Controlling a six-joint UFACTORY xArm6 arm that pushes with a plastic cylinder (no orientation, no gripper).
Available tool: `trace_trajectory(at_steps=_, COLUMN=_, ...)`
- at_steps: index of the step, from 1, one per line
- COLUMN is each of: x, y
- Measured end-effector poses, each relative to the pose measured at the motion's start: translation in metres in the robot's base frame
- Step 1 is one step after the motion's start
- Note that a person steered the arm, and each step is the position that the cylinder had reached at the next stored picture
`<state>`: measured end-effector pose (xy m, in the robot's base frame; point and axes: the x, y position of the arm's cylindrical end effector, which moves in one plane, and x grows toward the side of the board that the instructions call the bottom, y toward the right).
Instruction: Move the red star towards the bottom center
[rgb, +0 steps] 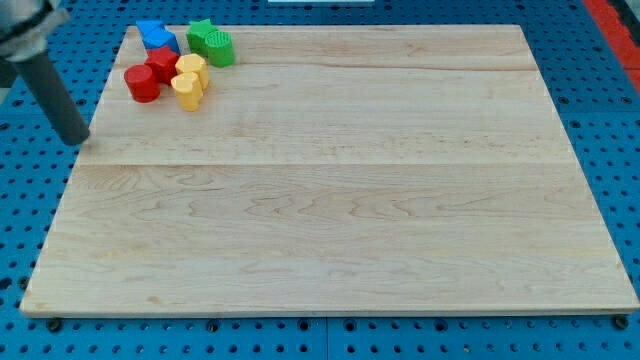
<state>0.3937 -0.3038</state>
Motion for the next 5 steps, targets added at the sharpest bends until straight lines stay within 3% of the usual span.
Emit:
trace_trajectory(at_steps=1, x=-0.014, y=-0.001)
trace_trajectory(at_steps=4, x=-0.191, y=0.011)
trace_trajectory(at_steps=5, x=-0.183, y=0.045)
